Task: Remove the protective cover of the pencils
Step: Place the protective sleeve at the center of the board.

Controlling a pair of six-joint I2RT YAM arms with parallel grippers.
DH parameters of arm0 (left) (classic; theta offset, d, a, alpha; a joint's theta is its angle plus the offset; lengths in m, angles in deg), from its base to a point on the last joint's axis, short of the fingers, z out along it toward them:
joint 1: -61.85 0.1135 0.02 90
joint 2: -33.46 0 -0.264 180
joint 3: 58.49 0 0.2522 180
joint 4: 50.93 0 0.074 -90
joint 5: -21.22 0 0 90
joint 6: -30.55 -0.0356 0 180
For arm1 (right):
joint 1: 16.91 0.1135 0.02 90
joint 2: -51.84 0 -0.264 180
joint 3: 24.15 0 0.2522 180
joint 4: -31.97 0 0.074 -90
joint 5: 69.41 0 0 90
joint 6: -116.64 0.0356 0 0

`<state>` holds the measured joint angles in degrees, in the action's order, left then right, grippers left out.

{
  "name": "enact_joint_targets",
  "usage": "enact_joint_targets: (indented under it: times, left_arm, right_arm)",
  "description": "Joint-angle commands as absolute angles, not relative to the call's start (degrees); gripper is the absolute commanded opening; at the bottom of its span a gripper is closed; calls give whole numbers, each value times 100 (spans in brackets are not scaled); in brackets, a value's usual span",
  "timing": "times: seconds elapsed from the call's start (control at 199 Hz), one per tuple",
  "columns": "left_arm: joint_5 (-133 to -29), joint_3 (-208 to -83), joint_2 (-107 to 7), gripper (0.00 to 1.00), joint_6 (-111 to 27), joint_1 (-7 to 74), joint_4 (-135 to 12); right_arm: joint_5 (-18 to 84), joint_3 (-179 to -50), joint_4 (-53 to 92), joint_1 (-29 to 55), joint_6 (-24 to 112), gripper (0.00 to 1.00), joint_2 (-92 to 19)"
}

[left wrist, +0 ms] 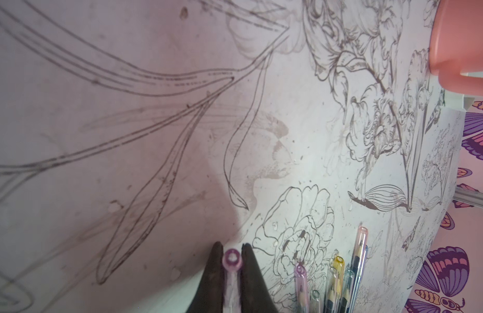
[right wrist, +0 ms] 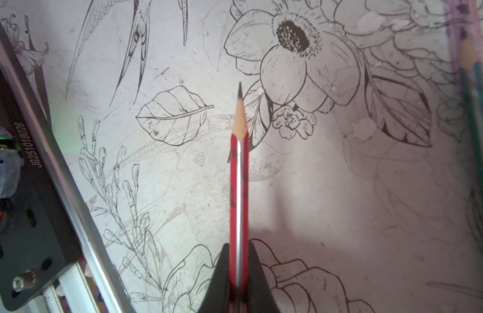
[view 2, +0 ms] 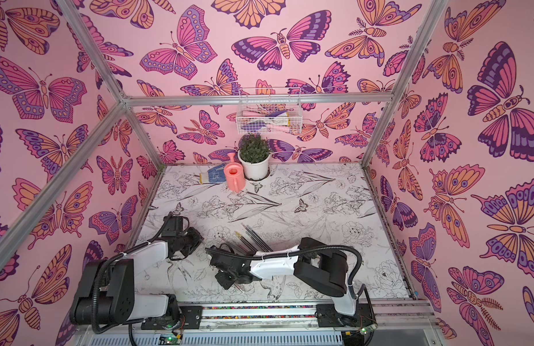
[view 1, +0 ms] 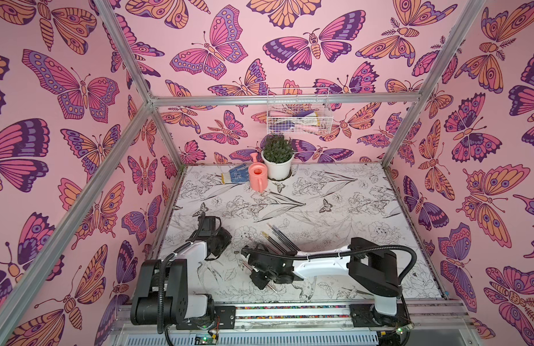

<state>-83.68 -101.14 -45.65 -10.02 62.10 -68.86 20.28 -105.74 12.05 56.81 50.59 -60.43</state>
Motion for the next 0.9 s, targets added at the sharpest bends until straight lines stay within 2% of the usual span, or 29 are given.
enact_joint_targets:
  times: [0.0,0.155,0.416,0.677,0.897]
  left_arm:
    - [-8167,-10078,-4856,1,-1135,6229,-7523]
    - [-8204,-10142,-4943,8,-1129,6229,-7514]
    - [-8266,-10214,-5063,11,-1120,6229,-7517]
    - [-8201,-10188,-5014,25,-1086,6212,-7513]
    - [-8199,-10187,-5012,23,-1066,6203,-7517]
  right_arm:
    - [2067,-10822,919,5736,4984,0,-6321]
    - [2111,-10886,931,5736,5015,0,-6458]
    - [2095,-10932,926,5736,5011,0,-6455]
    - [2104,-10999,865,5736,4984,0,-6497]
    - [1735,-10963,768,5727,5146,0,-6423]
